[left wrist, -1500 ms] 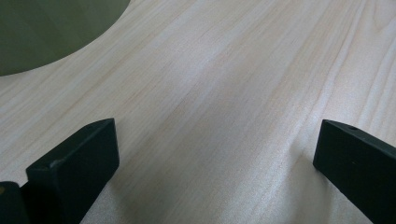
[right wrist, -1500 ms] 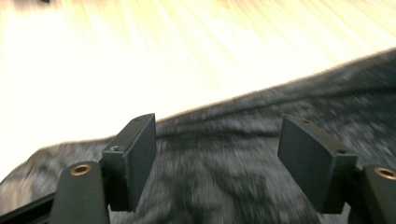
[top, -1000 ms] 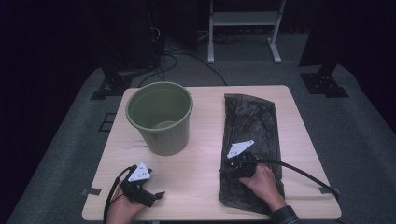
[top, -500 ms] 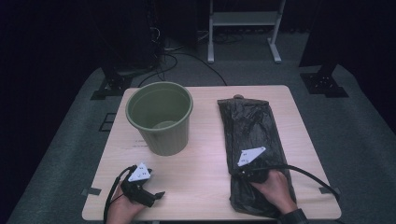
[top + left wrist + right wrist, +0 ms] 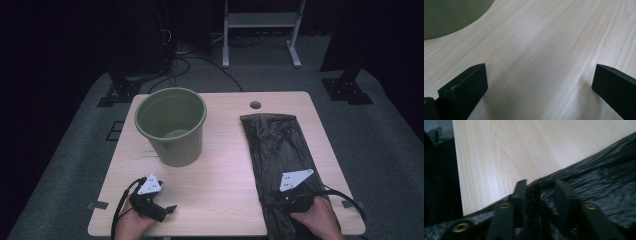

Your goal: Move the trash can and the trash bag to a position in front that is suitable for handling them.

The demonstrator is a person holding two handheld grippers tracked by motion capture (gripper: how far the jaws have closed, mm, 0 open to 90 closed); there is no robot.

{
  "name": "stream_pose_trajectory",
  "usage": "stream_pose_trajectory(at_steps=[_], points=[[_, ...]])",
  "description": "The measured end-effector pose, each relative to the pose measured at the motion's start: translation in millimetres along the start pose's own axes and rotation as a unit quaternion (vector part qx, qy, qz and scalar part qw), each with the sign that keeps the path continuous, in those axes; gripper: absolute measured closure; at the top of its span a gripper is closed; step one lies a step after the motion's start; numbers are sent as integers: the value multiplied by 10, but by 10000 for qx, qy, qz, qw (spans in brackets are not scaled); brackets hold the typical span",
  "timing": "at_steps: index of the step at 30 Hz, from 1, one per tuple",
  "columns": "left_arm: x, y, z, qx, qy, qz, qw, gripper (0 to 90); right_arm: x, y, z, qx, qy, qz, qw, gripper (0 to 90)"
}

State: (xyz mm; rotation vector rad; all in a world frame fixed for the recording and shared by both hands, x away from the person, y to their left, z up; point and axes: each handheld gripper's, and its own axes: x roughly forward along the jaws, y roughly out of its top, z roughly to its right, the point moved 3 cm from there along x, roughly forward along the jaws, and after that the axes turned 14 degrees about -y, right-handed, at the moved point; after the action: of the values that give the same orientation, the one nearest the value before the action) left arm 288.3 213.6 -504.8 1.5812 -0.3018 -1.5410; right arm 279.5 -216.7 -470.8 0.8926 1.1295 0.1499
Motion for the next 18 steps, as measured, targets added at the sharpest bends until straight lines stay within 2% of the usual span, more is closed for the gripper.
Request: stream_pose_trajectory(at_steps=[2,4,7,9,10,12,15,18], points=[[0,0,0,0,0,0,10000,0,-50,54,64,76,-192,123,9997,449],[0,0,0,1,-1,-1,10000,0,-51,99,165,204,-429,118,9988,325],[0,0,0,0,0,1,10000,0,-2,130,347,444,-886,169,9949,179],[0,0,0,-1,0,0,10000,0,75,133,499,731,-1349,59,9881,172],[0,0,0,0,-1,-1,10000,0,108,132,557,840,-1499,80,9851,172],[0,0,0,-1,0,1,10000,0,187,120,653,962,-1576,101,9828,172],[0,0,0,-1,-1,0,10000,0,302,91,762,995,-1717,31,9801,172],[0,0,0,-1,1,1,10000,0,410,44,828,1006,-1757,-83,9793,168]])
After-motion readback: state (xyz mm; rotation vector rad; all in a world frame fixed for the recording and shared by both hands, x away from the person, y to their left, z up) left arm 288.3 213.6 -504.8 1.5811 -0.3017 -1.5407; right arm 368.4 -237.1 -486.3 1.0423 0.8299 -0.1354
